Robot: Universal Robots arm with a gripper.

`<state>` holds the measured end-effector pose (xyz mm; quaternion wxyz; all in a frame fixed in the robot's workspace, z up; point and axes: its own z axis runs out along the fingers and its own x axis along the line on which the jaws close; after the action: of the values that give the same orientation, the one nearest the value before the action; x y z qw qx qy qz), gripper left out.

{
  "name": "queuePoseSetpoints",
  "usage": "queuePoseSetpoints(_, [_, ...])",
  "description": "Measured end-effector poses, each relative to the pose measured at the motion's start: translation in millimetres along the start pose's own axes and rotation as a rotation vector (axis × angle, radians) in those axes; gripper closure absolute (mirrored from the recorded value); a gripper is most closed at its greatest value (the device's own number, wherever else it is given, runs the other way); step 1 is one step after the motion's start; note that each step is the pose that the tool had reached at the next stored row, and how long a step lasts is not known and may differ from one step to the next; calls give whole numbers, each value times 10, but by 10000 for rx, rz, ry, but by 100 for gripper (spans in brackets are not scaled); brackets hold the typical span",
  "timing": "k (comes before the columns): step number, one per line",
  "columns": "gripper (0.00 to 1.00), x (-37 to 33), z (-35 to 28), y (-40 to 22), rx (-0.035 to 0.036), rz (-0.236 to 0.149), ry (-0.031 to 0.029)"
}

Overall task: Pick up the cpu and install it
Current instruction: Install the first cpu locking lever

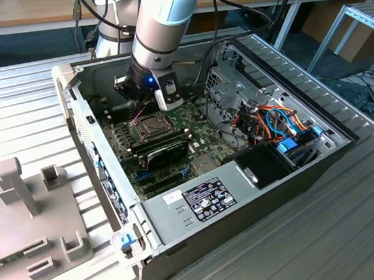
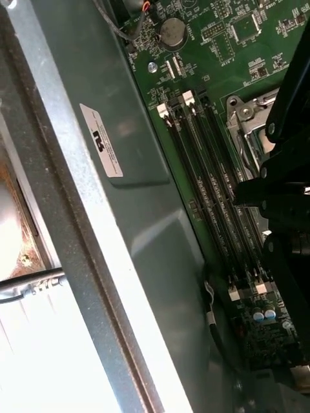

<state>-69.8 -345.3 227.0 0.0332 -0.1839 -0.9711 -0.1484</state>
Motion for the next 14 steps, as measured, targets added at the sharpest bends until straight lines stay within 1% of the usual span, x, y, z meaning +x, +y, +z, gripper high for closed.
queuePoseSetpoints(3, [89,-2,5,0,-32,-181,-7])
queuePoseSetpoints(5, [89,-3,8,-1,-53,-336,-51])
queuePoseSetpoints(6, [89,-3,9,-2,-80,-477,-87])
queuePoseSetpoints(7, [89,-3,10,-2,-101,-558,-95])
queuePoseSetpoints(8, [89,-3,11,-2,-119,-615,-98])
queuePoseSetpoints(9, [89,-2,11,-3,-154,-677,-95])
queuePoseSetpoints(12, [89,-3,12,-2,-235,-764,-76])
queuePoseSetpoints(14, [89,-4,15,-3,-249,-801,-92])
